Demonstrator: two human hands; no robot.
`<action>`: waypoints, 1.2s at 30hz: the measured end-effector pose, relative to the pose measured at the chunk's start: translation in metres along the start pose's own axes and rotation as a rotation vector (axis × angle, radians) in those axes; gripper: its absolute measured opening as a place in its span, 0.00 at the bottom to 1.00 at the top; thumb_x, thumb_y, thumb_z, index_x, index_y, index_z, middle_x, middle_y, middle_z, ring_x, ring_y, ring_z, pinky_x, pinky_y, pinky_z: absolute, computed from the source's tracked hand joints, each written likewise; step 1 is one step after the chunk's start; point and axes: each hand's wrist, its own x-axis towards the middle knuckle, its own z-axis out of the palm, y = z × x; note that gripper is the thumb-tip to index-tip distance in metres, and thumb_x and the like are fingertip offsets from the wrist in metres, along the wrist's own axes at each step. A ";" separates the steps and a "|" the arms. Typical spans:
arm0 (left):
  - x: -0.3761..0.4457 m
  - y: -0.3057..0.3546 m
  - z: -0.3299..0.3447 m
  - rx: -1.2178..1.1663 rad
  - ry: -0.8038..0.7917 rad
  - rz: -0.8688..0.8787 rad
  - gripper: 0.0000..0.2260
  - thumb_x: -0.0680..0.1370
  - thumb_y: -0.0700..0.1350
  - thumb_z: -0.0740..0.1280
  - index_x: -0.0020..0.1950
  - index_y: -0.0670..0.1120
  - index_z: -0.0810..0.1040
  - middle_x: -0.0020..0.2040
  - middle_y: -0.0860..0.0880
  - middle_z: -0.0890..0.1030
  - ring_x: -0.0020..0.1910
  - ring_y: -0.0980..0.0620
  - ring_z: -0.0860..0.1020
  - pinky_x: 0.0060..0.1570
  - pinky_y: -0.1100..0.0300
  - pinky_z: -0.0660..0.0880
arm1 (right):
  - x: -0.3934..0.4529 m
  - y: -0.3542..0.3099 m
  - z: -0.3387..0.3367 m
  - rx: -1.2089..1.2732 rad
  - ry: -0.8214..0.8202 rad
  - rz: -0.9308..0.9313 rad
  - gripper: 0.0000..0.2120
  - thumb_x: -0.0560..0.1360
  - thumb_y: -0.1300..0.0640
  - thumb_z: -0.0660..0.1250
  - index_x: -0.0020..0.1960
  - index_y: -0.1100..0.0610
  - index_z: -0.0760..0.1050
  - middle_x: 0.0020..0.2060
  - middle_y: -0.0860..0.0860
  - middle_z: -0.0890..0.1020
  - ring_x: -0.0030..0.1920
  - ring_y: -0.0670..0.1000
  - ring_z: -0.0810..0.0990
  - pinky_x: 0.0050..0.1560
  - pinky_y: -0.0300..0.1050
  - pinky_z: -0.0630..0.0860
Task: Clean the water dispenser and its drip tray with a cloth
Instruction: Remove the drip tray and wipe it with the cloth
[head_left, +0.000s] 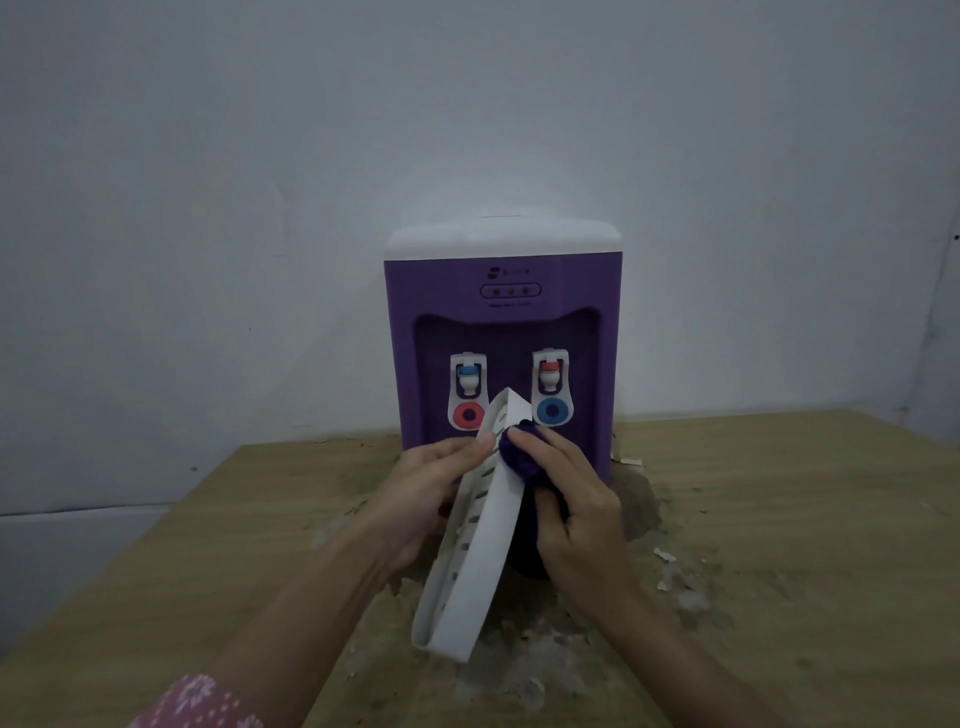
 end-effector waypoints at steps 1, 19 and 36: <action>0.001 0.000 0.001 -0.006 0.019 -0.004 0.21 0.64 0.63 0.68 0.50 0.52 0.83 0.47 0.49 0.84 0.50 0.47 0.81 0.48 0.54 0.75 | -0.001 -0.002 0.001 0.003 -0.010 -0.012 0.24 0.71 0.72 0.58 0.63 0.55 0.72 0.61 0.49 0.73 0.64 0.40 0.67 0.64 0.28 0.62; 0.010 0.001 -0.009 -0.182 0.384 -0.045 0.21 0.69 0.50 0.72 0.57 0.44 0.73 0.51 0.44 0.79 0.50 0.45 0.78 0.44 0.52 0.76 | -0.026 -0.009 -0.004 0.138 0.005 0.045 0.15 0.70 0.53 0.63 0.56 0.45 0.76 0.52 0.39 0.77 0.53 0.41 0.76 0.51 0.32 0.73; -0.003 0.006 0.002 -0.291 0.146 0.177 0.17 0.65 0.43 0.72 0.54 0.48 0.79 0.51 0.50 0.84 0.50 0.54 0.82 0.36 0.62 0.78 | -0.003 0.006 -0.018 0.794 0.069 0.896 0.11 0.61 0.55 0.70 0.43 0.52 0.80 0.32 0.54 0.82 0.28 0.50 0.80 0.24 0.41 0.75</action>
